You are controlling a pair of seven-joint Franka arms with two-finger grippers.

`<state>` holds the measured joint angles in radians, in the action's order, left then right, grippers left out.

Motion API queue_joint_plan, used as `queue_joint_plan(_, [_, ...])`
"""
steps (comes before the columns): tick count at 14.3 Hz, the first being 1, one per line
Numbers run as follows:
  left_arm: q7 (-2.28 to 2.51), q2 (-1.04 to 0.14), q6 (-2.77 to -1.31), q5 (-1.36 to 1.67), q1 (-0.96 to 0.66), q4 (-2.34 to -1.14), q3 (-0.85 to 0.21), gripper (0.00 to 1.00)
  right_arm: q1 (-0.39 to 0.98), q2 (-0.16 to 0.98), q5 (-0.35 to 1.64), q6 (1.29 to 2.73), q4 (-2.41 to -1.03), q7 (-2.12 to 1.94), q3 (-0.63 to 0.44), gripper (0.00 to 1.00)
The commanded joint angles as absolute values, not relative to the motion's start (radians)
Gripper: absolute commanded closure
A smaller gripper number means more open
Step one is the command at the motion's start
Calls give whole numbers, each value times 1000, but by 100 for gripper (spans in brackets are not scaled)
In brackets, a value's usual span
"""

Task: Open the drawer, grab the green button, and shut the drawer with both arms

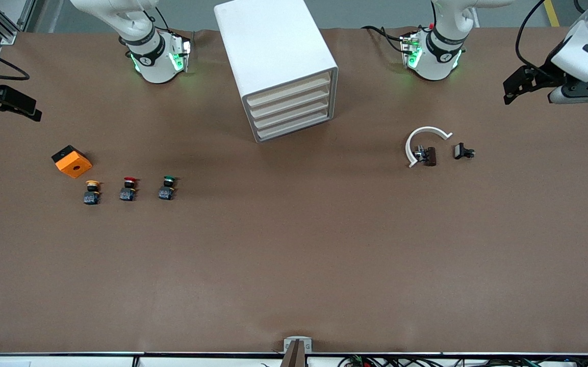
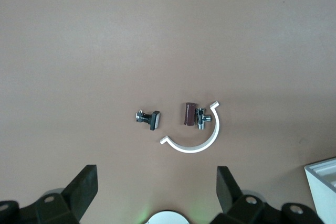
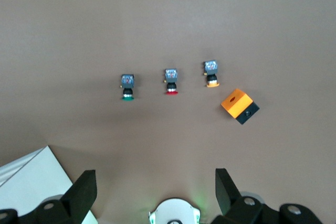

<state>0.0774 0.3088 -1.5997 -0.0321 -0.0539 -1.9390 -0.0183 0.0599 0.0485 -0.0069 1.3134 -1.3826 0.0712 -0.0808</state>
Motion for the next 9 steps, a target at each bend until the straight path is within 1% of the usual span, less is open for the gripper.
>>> queue_joint_plan(1, [60,298,-1531,-12,-44,-1873,-34,0,64,29,14,1357,-1408,61,-116,0])
queue_joint_plan(3, [60,295,-1525,-12,-46,-1867,-35,0,61,8,28,1364,-1445,60,-121,0])
queue_joint_plan(7, [31,279,-1516,-14,-48,-1842,-40,0,55,-107,28,1477,-1610,58,-121,0])
queue_joint_plan(9, [9,279,-1516,-11,-48,-1825,-40,0,31,-112,28,1482,-1620,31,-120,0])
